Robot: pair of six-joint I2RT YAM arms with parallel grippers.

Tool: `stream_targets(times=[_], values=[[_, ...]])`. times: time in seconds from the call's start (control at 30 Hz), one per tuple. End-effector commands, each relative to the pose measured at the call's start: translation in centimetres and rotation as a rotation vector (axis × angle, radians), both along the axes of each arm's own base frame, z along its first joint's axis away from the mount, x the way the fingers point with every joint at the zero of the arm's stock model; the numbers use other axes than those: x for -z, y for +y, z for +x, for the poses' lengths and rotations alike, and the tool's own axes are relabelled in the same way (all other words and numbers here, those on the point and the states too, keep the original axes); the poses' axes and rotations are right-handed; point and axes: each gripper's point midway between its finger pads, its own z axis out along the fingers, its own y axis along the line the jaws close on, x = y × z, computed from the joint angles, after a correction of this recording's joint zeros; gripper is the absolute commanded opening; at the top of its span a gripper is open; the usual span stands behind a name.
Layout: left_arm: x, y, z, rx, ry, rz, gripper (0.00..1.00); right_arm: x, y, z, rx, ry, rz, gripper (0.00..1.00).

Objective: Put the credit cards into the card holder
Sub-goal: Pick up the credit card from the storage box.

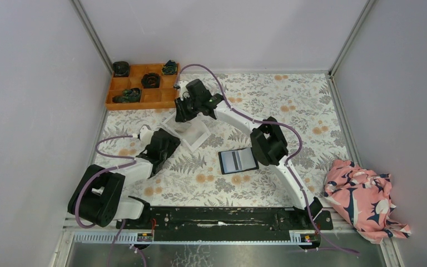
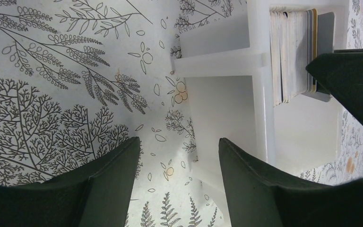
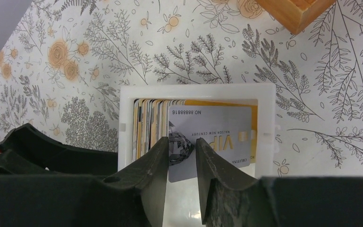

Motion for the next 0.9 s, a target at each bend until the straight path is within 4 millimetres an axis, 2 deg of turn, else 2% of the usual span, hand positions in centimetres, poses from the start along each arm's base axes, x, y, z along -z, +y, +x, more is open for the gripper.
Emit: stream_targets(times=[0.0, 0.2, 0.43, 0.7, 0.87], values=[[-1.6, -0.4, 1.4, 0.014, -0.055, -0.009, 0.69, -6.6, 1.1, -1.7, -0.041, -0.066, 0.091, 0.34], [-1.6, -0.3, 1.2, 0.014, -0.053, -0.007, 0.69, -7.4, 0.9, -1.8, -0.033, -0.082, 0.092, 0.31], [-2.0, -0.3, 1.2, 0.017, -0.059, -0.007, 0.69, -7.9, -0.1, -1.3, 0.007, -0.145, 0.047, 0.21], [-3.4, -0.3, 1.1, 0.038, -0.085, 0.003, 0.69, -8.8, -2.8, 0.1, 0.102, -0.308, -0.072, 0.0], [-5.1, -0.4, 1.0, 0.076, -0.128, 0.027, 0.69, -9.8, -5.0, -0.3, 0.141, -0.354, -0.107, 0.0]])
